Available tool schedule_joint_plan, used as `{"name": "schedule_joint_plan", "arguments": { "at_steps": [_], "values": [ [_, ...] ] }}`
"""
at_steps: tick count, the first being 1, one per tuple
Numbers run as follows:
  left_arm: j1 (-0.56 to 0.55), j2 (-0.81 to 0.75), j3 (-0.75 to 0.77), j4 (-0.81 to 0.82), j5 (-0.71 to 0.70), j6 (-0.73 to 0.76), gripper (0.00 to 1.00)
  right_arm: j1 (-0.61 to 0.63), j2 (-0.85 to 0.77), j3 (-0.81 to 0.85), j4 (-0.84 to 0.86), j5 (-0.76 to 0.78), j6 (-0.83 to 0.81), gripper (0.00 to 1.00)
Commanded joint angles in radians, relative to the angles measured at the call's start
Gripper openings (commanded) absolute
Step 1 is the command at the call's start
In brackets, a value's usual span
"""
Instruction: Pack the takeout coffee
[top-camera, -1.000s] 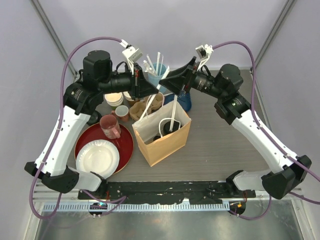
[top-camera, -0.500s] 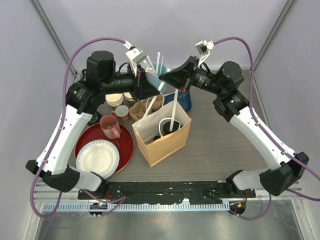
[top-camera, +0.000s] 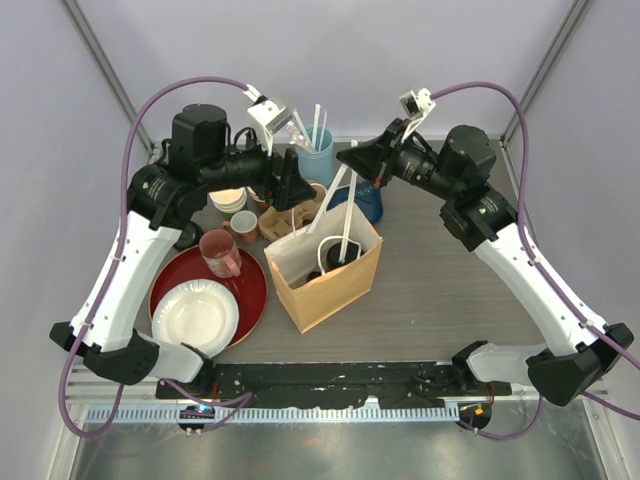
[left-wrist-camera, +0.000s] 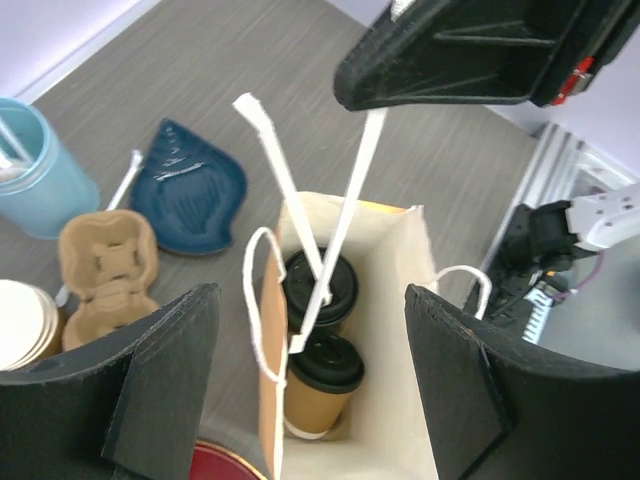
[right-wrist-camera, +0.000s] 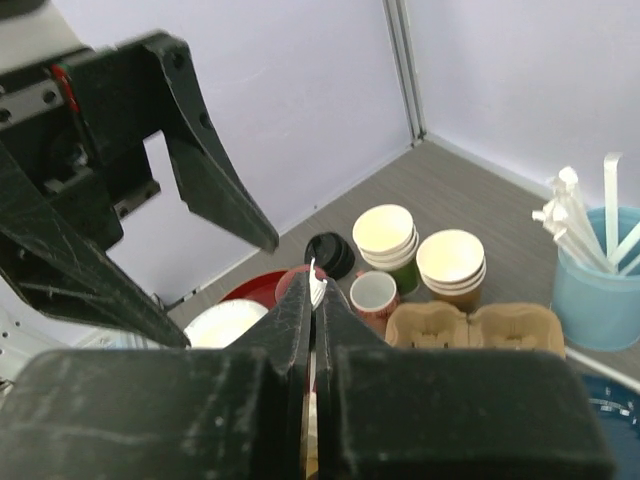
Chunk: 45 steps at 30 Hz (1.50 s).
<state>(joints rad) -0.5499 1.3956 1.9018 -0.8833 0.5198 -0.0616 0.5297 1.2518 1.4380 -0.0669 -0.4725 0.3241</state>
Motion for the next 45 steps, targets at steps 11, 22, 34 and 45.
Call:
{"name": "schedule_joint_plan", "arguments": {
  "at_steps": [11, 22, 34, 45],
  "values": [
    [0.005, -0.023, 0.023, -0.034, -0.133, 0.057, 0.78, 0.001, 0.054, -0.232, 0.266, -0.138, 0.210, 0.01],
    [0.005, -0.024, 0.020, -0.039, -0.122, 0.057, 0.78, 0.001, -0.051, -0.200, 0.098, -0.029, 0.033, 0.75],
    [0.039, -0.056, -0.018, -0.065, -0.216, 0.131, 0.79, 0.000, -0.163, -0.106, -0.080, 0.179, -0.131, 0.79],
    [0.261, -0.328, -0.376, -0.019, -0.415, 0.168, 0.84, -0.017, -0.204, -0.120, -0.163, 0.576, -0.218, 0.85]
  ]
}}
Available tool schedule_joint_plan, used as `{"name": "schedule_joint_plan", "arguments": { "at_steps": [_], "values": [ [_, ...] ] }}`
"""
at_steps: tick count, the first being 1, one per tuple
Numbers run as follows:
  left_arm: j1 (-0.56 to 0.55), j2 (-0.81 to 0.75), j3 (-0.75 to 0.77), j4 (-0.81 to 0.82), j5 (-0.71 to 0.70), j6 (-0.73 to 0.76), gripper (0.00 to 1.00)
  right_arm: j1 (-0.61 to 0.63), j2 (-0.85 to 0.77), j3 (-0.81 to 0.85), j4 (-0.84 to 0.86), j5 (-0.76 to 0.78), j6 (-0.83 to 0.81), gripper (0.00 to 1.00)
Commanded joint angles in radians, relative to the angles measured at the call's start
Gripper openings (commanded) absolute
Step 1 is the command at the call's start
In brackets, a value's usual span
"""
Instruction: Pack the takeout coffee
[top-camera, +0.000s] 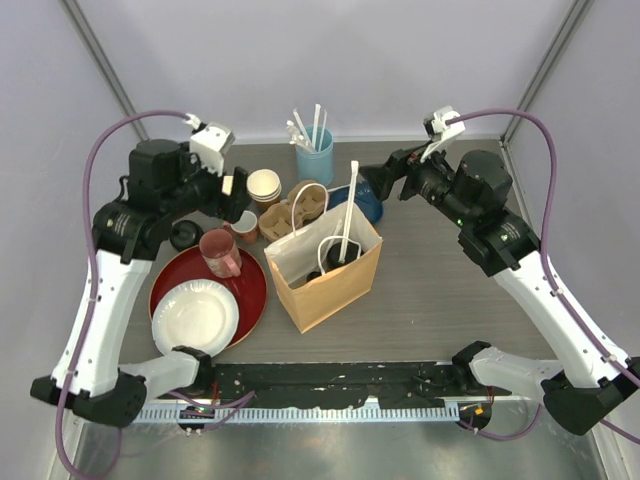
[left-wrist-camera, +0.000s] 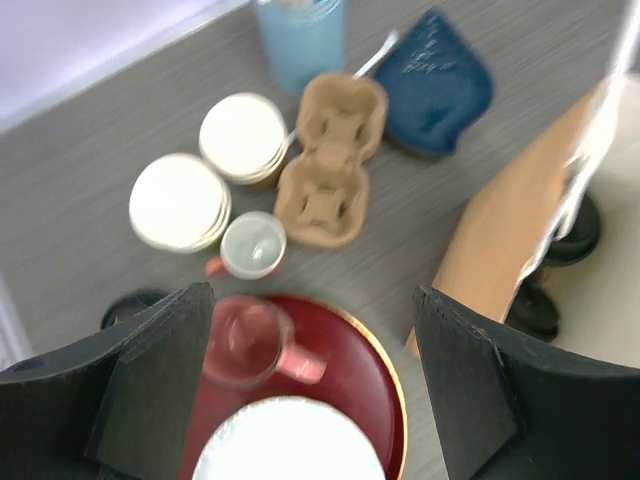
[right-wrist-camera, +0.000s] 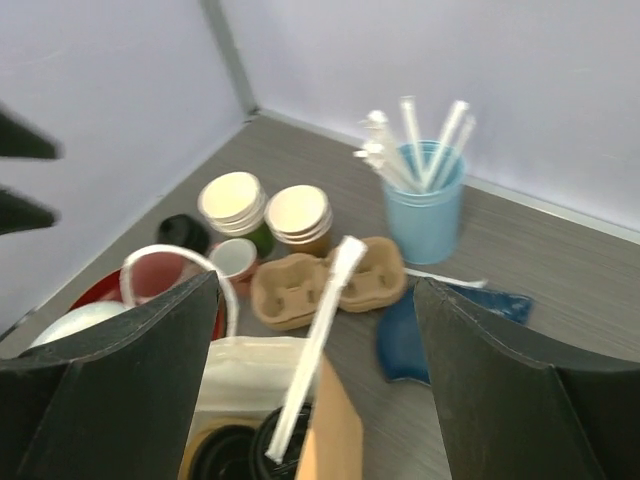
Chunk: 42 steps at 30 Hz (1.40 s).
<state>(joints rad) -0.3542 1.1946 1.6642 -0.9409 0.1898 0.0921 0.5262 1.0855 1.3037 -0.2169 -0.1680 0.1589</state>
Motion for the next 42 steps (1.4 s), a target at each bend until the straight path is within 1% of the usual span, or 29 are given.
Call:
{"name": "schedule_joint_plan", "arguments": {
  "at_steps": [1, 2, 3, 5, 6, 8, 9, 11, 13, 14, 15, 16, 17, 18, 19, 20, 21, 24, 26, 28, 30, 33, 36, 39, 42],
  "values": [
    [0.078, -0.165, -0.179, 0.045, -0.092, 0.011, 0.85, -0.018, -0.039, 0.003, -0.021, 0.329, -0.058, 0.85],
    [0.092, -0.229, -0.217, 0.053, -0.096, 0.005, 0.85, -0.032, -0.041, -0.023, -0.022, 0.457, -0.058, 0.86],
    [0.119, -0.266, -0.298, 0.071, -0.104, -0.003, 0.85, -0.043, -0.042, -0.041, -0.024, 0.505, -0.059, 0.86],
    [0.145, -0.334, -0.378, 0.097, -0.124, -0.014, 0.86, -0.083, -0.045, -0.101, -0.025, 0.580, -0.050, 0.86],
    [0.171, -0.402, -0.456, 0.128, -0.131, -0.015, 0.87, -0.100, -0.047, -0.122, -0.024, 0.613, -0.038, 0.86],
    [0.192, -0.466, -0.530, 0.161, -0.167, -0.022, 0.88, -0.130, -0.050, -0.196, -0.013, 0.617, -0.012, 0.86],
    [0.210, -0.513, -0.597, 0.178, -0.176, -0.025, 0.90, -0.150, -0.052, -0.222, -0.007, 0.634, -0.007, 0.86],
    [0.224, -0.556, -0.659, 0.231, -0.184, -0.025, 0.91, -0.163, -0.061, -0.305, 0.016, 0.669, 0.002, 0.86],
    [0.238, -0.608, -0.753, 0.289, -0.211, -0.022, 0.93, -0.183, -0.082, -0.358, 0.046, 0.714, 0.010, 0.86],
    [0.241, -0.622, -0.783, 0.313, -0.208, -0.022, 0.93, -0.186, -0.091, -0.418, 0.065, 0.732, 0.007, 0.87],
    [0.247, -0.639, -0.847, 0.335, -0.207, -0.020, 0.94, -0.187, -0.102, -0.452, 0.088, 0.749, 0.002, 0.87],
    [0.250, -0.665, -0.877, 0.353, -0.204, -0.019, 0.95, -0.189, -0.117, -0.486, 0.140, 0.780, -0.004, 0.87],
    [0.253, -0.681, -0.909, 0.405, -0.201, -0.015, 0.95, -0.190, -0.142, -0.554, 0.168, 0.794, -0.004, 0.88],
    [0.256, -0.691, -0.972, 0.428, -0.207, -0.015, 0.96, -0.189, -0.153, -0.589, 0.198, 0.801, -0.002, 0.88],
    [0.256, -0.708, -1.000, 0.456, -0.214, -0.017, 0.96, -0.189, -0.166, -0.619, 0.264, 0.803, 0.001, 0.88],
    [0.258, -0.713, -1.026, 0.491, -0.228, -0.018, 0.97, -0.190, -0.183, -0.676, 0.290, 0.800, 0.001, 0.88],
    [0.258, -0.719, -1.070, 0.513, -0.257, -0.022, 1.00, -0.189, -0.190, -0.699, 0.312, 0.802, -0.001, 0.88],
    [0.258, -0.739, -1.158, 0.585, -0.305, -0.009, 1.00, -0.189, -0.184, -0.765, 0.375, 0.832, 0.008, 0.88],
    [0.259, -0.753, -1.205, 0.625, -0.316, -0.011, 1.00, -0.189, -0.168, -0.791, 0.402, 0.889, 0.030, 0.88],
    [0.259, -0.757, -1.222, 0.672, -0.325, -0.011, 1.00, -0.189, -0.148, -0.808, 0.431, 0.930, 0.086, 0.89],
    [0.259, -0.762, -1.239, 0.685, -0.323, -0.018, 1.00, -0.190, -0.135, -0.849, 0.485, 0.979, 0.120, 0.89],
    [0.258, -0.754, -1.244, 0.680, -0.311, -0.022, 1.00, -0.190, -0.122, -0.906, 0.540, 1.007, 0.137, 0.89],
    [0.259, -0.751, -1.253, 0.685, -0.314, -0.020, 1.00, -0.190, -0.131, -0.935, 0.570, 0.990, 0.166, 0.89],
    [0.262, -0.756, -1.264, 0.699, -0.325, -0.017, 1.00, -0.189, -0.144, -0.962, 0.620, 0.976, 0.148, 0.89],
    [0.273, -0.763, -1.265, 0.697, -0.323, -0.018, 1.00, -0.189, -0.153, -0.974, 0.629, 0.986, 0.146, 0.89]
  ]
}}
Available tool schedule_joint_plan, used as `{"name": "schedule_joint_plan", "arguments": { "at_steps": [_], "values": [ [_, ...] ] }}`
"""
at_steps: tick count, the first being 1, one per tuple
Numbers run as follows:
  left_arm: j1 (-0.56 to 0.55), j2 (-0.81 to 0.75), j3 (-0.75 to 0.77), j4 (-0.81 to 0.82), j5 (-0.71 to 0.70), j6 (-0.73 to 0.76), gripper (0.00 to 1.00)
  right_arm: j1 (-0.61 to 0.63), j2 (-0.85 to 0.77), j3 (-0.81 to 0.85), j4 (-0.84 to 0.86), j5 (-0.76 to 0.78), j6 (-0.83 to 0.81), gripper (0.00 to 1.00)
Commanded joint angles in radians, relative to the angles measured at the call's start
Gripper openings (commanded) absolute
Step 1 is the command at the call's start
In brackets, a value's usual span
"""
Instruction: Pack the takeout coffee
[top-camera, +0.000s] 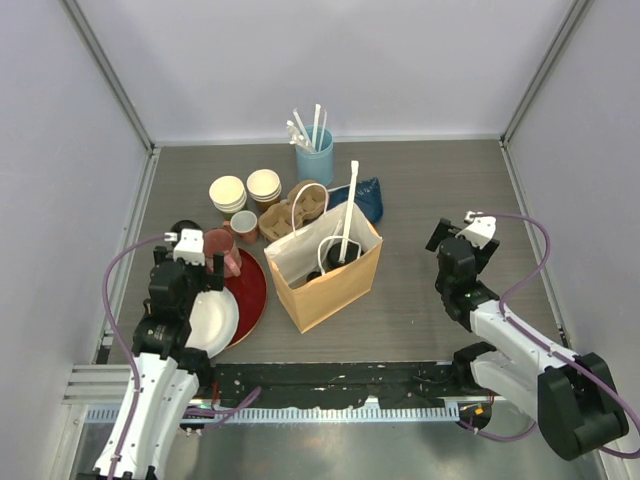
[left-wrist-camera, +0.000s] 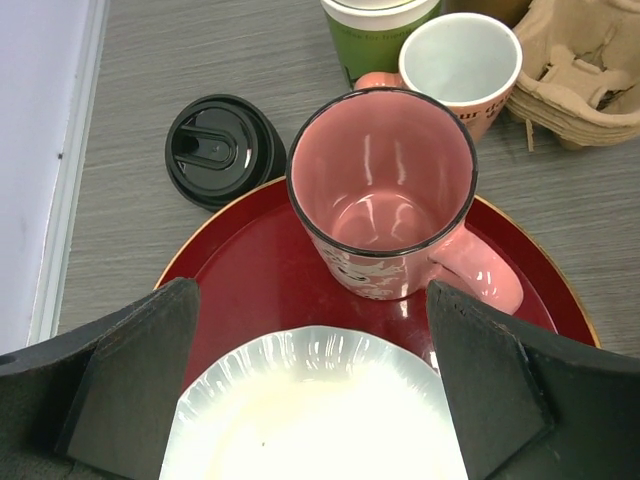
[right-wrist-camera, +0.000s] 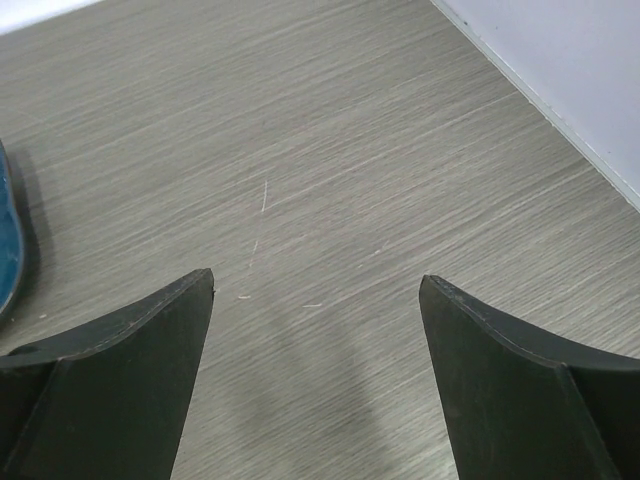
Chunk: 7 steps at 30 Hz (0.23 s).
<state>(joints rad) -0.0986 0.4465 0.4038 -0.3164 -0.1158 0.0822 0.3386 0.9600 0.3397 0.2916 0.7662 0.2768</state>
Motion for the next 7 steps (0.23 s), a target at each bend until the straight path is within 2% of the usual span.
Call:
{"name": "schedule_joint_plan", "arguments": {
  "at_steps": [1, 4, 7],
  "values": [
    [0.020, -0.017, -0.006, 0.074, -0.016, -0.010, 1.00, -0.001, -0.027, -0.013, 0.123, 0.059, 0.030, 0.89],
    [0.027, -0.022, -0.008, 0.074, -0.015, -0.009, 1.00, -0.001, -0.027, -0.011, 0.127, 0.071, 0.035, 0.84],
    [0.028, -0.025, -0.008, 0.073, -0.012, -0.010, 1.00, -0.001, -0.038, -0.013, 0.130, 0.076, 0.033, 0.85]
  ]
}}
